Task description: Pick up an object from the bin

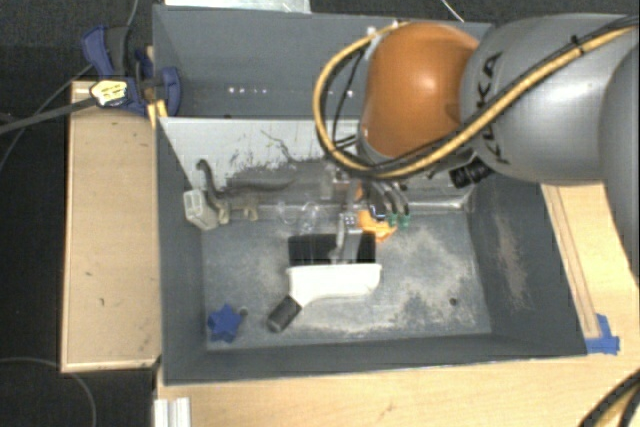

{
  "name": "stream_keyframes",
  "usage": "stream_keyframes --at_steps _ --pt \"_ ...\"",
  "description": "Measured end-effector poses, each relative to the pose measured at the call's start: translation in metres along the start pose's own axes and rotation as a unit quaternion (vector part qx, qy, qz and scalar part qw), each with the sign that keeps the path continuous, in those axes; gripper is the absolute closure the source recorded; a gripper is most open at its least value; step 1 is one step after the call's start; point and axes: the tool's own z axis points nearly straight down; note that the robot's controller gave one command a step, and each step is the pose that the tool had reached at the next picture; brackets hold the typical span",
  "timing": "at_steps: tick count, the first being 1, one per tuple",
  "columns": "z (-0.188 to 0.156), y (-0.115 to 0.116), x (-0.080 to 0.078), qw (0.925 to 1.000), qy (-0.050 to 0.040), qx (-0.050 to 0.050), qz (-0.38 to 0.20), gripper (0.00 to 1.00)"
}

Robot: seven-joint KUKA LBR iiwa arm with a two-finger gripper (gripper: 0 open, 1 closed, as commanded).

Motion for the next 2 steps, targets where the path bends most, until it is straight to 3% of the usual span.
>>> stream_keyframes --at_steps 1,2 --pt "-0.005 -0.001 -0.001 1.0 -0.0039 0.0 0.002 0.0" --pt "0.084 -0.012 0.016 0.9766 -0.0032 0.0 -0.215 0.0"
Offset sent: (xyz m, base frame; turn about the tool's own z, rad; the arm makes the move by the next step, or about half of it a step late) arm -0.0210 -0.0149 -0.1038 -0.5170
